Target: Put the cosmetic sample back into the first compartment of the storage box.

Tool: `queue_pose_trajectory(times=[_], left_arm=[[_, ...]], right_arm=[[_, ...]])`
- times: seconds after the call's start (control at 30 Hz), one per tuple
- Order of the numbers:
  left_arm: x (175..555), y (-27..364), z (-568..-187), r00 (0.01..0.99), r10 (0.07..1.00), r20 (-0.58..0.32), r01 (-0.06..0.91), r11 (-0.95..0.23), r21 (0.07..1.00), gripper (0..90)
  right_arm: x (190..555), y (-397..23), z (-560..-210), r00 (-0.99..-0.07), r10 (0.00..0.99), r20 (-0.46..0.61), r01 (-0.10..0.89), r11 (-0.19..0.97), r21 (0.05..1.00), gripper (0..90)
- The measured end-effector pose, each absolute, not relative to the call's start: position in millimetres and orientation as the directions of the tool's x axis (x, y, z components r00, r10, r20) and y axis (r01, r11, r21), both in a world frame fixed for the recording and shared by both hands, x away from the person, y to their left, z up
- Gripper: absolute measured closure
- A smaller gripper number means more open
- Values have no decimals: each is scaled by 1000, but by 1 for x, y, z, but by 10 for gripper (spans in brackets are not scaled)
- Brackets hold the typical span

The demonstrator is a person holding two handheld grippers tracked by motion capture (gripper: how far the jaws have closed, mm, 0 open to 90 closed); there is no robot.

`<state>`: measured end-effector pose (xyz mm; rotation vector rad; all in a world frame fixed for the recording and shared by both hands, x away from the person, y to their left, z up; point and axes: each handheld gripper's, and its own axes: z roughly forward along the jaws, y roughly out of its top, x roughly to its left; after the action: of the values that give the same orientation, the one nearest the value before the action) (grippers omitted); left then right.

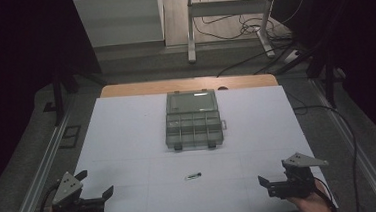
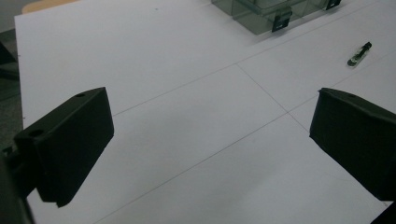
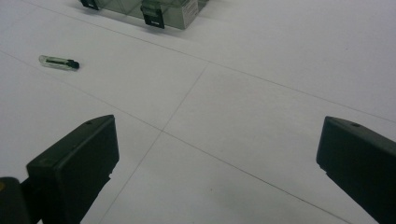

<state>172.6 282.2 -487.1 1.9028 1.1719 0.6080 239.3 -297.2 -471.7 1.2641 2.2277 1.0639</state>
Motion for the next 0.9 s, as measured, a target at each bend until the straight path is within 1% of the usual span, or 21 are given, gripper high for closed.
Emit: queue_pose_trajectory(times=[0.2,0.5,0.9], left_arm=[[172,283,-487,457,889,-15,504,-245,828,4],[172,283,-487,458,889,-12,507,-250,825,4],[172,284,-488,458,889,-23,514,-243,823,5]], right_arm=[[238,-296,-471,-535,844,39,560,319,765,0],[241,-297,-472,-541,838,74,581,308,753,0],[243,-290,-471,-580,813,50,559,353,750,0]])
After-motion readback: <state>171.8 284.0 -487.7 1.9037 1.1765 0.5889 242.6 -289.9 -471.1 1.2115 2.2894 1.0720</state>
